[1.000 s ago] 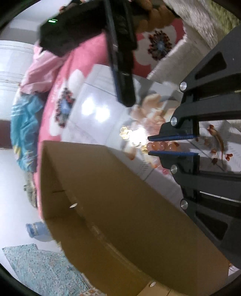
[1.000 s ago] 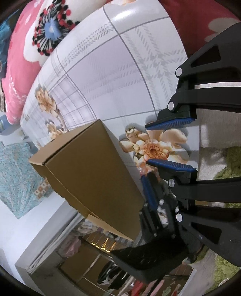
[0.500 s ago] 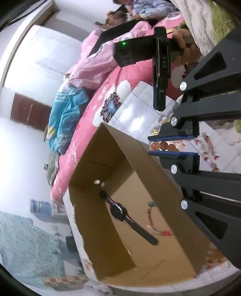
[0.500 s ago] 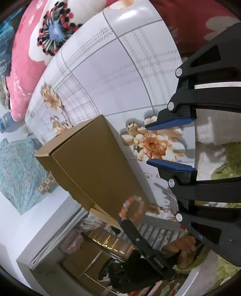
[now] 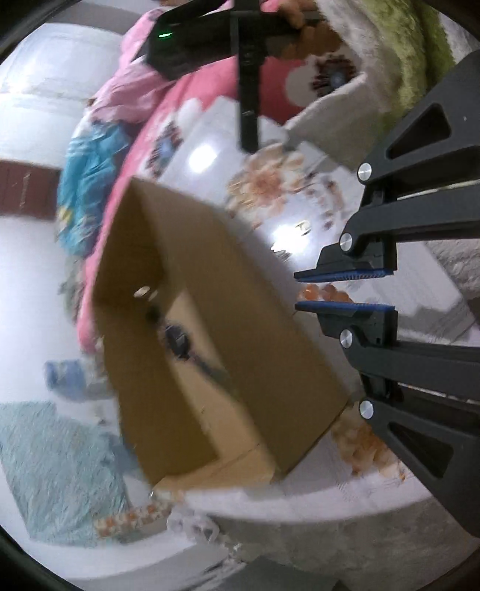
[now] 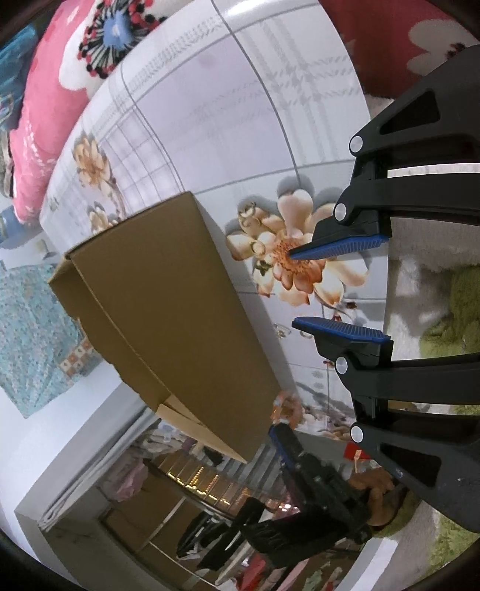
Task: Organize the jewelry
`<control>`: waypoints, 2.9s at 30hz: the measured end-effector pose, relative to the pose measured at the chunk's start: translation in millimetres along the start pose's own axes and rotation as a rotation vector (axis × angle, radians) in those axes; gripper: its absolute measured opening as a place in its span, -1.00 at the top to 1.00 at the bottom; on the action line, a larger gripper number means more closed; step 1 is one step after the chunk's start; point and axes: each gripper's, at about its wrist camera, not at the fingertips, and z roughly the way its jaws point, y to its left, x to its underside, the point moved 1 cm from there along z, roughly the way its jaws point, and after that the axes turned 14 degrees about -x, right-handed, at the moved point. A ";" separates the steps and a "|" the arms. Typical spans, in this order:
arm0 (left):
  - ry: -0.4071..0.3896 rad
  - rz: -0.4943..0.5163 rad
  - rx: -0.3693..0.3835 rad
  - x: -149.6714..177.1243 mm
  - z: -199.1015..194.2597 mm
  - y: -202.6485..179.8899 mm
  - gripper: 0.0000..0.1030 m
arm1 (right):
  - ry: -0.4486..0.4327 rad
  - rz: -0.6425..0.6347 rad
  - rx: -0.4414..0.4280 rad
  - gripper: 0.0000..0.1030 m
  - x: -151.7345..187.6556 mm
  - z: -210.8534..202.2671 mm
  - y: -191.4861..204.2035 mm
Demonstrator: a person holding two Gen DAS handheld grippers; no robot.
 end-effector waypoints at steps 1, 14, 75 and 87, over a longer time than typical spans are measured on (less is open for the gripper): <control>0.020 0.009 0.006 2.1 4.7 -4.0 0.63 | 0.004 0.002 0.001 0.37 0.2 1.8 0.5; -0.018 0.099 0.094 -3.1 26.4 -58.7 0.42 | 0.037 -0.007 0.053 0.38 -2.6 16.9 1.8; 0.004 0.143 0.126 -13.2 58.4 -72.7 0.80 | 0.126 -0.410 0.389 0.80 -34.3 74.9 17.3; 0.003 0.143 0.123 -13.6 58.7 -72.0 0.80 | 0.116 -0.363 0.351 0.85 -38.4 72.6 14.2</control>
